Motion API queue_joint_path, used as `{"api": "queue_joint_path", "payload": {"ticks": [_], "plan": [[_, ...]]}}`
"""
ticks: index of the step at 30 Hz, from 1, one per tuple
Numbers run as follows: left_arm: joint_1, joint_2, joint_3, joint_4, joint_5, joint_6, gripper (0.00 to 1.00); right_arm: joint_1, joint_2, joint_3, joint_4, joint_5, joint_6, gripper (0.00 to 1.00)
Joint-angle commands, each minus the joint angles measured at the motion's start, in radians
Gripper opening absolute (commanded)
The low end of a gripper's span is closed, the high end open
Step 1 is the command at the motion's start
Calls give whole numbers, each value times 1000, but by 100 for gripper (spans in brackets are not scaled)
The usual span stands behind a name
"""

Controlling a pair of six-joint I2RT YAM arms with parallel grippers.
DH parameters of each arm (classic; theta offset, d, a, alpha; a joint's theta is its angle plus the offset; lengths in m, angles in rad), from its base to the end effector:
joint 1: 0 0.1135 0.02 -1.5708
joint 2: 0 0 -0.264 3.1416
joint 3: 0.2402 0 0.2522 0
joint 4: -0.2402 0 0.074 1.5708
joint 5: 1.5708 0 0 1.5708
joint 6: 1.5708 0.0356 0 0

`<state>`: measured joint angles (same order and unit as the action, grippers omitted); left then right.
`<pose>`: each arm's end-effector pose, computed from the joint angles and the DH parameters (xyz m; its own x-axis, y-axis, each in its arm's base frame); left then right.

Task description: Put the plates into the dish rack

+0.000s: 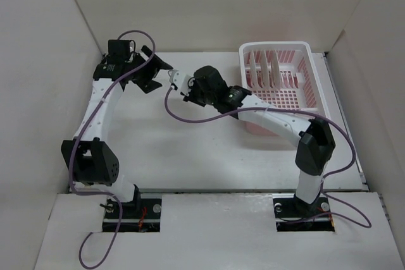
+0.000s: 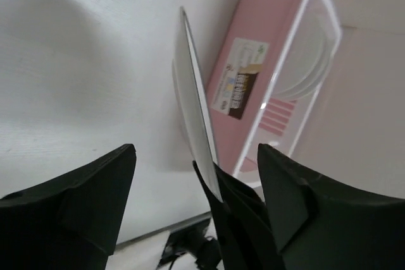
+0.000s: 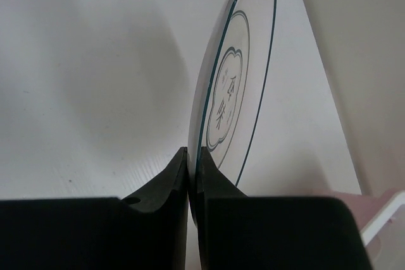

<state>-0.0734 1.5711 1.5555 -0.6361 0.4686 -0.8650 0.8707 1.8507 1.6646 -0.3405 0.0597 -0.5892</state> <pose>0.3479 -0.0417 0.3695 -0.7147 -0.6283 -0.3072 -0.1857 0.5939 -0.7828 0.2848 0.3347 0.3258 0.1365 -0.6989 -0.7021 -0.7870 0.3539 -0.5053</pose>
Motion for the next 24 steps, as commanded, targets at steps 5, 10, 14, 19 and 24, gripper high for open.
{"api": "queue_joint_path", "payload": {"ticks": [5, 10, 14, 19, 24], "plan": [[53, -111, -41, 262, 70, -2, 100, -48, -134, 0, 176, 86, 117, 0], [63, -102, -51, 253, -11, 69, 100, -191, -232, 23, 204, -27, 346, 0], [63, -102, -136, 262, -33, 110, 100, -427, -323, -31, 276, -248, 518, 0], [63, -89, -233, 291, 13, 132, 100, -668, -372, -139, 337, -412, 607, 0], [52, -71, -242, 291, 13, 153, 100, -858, -421, -216, 397, -501, 695, 0]]}}
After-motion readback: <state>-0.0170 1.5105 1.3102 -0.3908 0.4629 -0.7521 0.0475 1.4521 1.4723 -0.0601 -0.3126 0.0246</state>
